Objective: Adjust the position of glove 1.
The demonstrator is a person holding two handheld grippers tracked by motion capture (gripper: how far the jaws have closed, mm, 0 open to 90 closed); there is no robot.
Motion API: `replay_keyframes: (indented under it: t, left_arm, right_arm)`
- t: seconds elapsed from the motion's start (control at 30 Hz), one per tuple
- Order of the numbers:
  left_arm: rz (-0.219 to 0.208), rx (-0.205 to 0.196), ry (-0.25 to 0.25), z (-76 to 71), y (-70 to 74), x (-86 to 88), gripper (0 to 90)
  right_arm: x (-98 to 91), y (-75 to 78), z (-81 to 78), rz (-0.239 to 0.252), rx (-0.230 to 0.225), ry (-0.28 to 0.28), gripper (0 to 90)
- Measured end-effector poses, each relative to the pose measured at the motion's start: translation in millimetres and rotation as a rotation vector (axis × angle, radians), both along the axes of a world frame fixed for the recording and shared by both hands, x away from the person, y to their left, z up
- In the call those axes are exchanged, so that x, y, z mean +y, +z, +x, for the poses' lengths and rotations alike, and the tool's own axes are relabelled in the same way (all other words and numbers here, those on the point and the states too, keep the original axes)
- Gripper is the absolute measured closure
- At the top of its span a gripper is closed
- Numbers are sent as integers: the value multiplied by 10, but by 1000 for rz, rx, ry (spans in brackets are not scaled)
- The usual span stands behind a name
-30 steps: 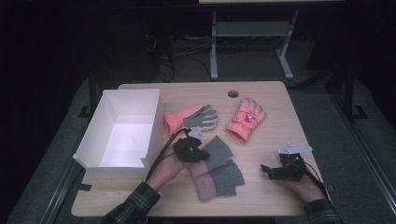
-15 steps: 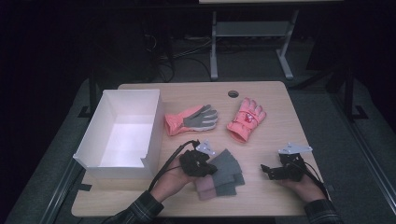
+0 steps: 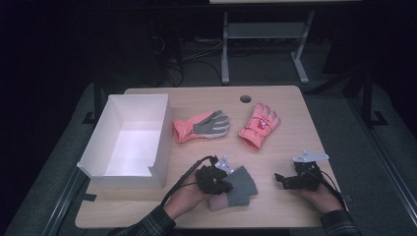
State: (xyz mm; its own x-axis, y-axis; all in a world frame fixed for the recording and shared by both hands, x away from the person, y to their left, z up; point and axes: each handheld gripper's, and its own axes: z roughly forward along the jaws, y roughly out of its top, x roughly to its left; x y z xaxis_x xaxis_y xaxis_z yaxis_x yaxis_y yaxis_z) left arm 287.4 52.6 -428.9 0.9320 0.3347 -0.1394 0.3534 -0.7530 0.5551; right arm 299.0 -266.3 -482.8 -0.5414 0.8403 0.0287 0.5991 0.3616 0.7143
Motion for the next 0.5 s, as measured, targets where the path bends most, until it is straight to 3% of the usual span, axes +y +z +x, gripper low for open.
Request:
replay_keyframes:
  t: [0.2, 0.33, 0.5]
  left_arm:
    - [8, 4, -3, 1, -61, -27, 821]
    - [-24, 4, -2, 33, 12, 20, 604]
    - [-35, -60, -3, 72, 30, 56, 335]
  right_arm:
    - [0, 0, 0, 0, 0, 0, 72]
    - [0, 0, 0, 0, 0, 0, 72]
    - [-1, 0, 1, 0, 0, 1, 72]
